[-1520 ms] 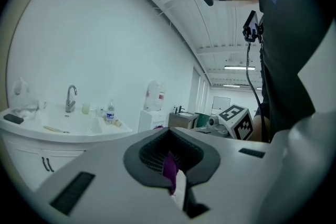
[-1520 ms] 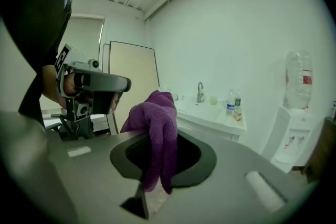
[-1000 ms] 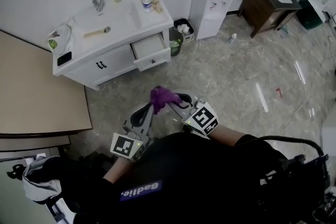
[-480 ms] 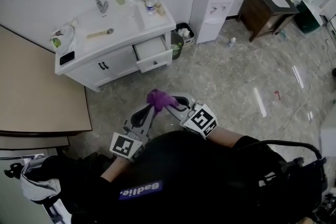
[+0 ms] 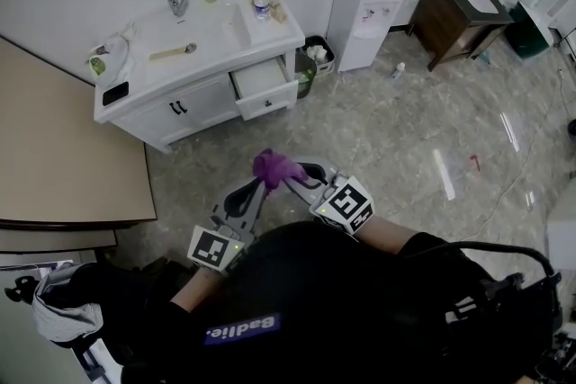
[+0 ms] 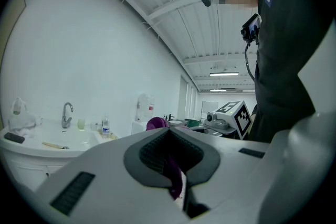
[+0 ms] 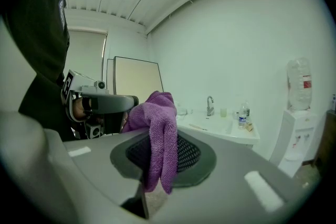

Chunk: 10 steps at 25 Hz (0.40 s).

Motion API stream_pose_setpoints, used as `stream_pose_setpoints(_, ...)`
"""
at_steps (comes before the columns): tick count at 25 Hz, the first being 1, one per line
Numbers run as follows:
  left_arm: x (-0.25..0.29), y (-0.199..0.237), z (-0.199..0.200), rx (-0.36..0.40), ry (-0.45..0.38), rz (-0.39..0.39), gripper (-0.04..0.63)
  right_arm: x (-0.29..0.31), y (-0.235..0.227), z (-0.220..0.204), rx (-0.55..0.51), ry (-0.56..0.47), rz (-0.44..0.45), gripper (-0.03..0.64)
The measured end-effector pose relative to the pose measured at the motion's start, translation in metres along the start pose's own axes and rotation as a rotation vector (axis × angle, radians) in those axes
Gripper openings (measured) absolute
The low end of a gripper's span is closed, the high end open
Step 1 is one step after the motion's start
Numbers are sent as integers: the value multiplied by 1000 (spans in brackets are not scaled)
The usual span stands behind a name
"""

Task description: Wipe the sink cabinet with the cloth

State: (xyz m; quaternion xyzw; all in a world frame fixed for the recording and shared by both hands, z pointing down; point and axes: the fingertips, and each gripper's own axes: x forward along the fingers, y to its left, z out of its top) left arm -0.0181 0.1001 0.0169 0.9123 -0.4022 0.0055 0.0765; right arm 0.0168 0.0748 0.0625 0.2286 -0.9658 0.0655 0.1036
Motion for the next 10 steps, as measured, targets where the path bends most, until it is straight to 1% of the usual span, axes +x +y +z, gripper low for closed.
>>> stream_pose_setpoints(10,5,-2,0,19,-5,-8,5,-4,-5,0,0,13,4,61)
